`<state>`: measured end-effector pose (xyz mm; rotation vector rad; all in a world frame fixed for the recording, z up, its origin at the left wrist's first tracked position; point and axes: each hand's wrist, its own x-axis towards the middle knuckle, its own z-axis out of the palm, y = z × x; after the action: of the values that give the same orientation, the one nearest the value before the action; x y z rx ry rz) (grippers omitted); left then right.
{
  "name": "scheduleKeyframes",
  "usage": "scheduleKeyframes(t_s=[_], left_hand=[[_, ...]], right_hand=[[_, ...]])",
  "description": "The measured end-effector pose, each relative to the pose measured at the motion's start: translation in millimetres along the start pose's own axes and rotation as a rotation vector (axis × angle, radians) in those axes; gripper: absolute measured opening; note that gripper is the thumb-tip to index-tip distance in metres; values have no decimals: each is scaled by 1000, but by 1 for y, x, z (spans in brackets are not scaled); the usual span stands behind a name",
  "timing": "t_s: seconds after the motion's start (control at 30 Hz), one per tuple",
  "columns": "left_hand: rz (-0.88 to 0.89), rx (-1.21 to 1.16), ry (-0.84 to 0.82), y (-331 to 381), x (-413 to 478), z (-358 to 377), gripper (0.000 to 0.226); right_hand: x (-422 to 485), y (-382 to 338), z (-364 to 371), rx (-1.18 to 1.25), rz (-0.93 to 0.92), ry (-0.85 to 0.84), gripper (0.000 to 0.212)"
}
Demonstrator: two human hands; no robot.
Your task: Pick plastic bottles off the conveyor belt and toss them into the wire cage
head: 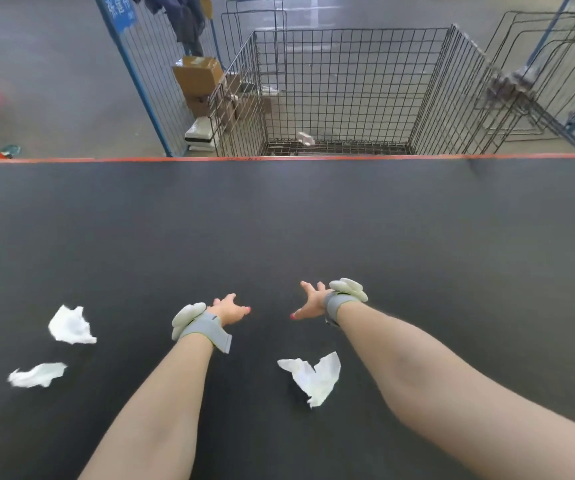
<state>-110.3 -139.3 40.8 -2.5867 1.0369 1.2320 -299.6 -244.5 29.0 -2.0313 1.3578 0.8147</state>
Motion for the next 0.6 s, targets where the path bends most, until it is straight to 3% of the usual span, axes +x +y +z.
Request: scheduleKeyframes(t_s=[0.1,0.2,0.3,0.4,0.6], left_hand=[[-8,31,-38,-20,-14,29,70],[10,37,29,-31,-19,41,68],[27,28,228,-43,-23,49,64],[-80,54,353,-68,-27,58,71],[-157,303,194,-132,-19,66,90]], right_hand=[[-8,14,60,-71,61,-123,105],[-13,26,87,-143,99,-150,103],[-17,25,87,-54,64,-65,100],[-20,10,78,27,-32,39,98],[-24,-30,81,53,-228,52,106]])
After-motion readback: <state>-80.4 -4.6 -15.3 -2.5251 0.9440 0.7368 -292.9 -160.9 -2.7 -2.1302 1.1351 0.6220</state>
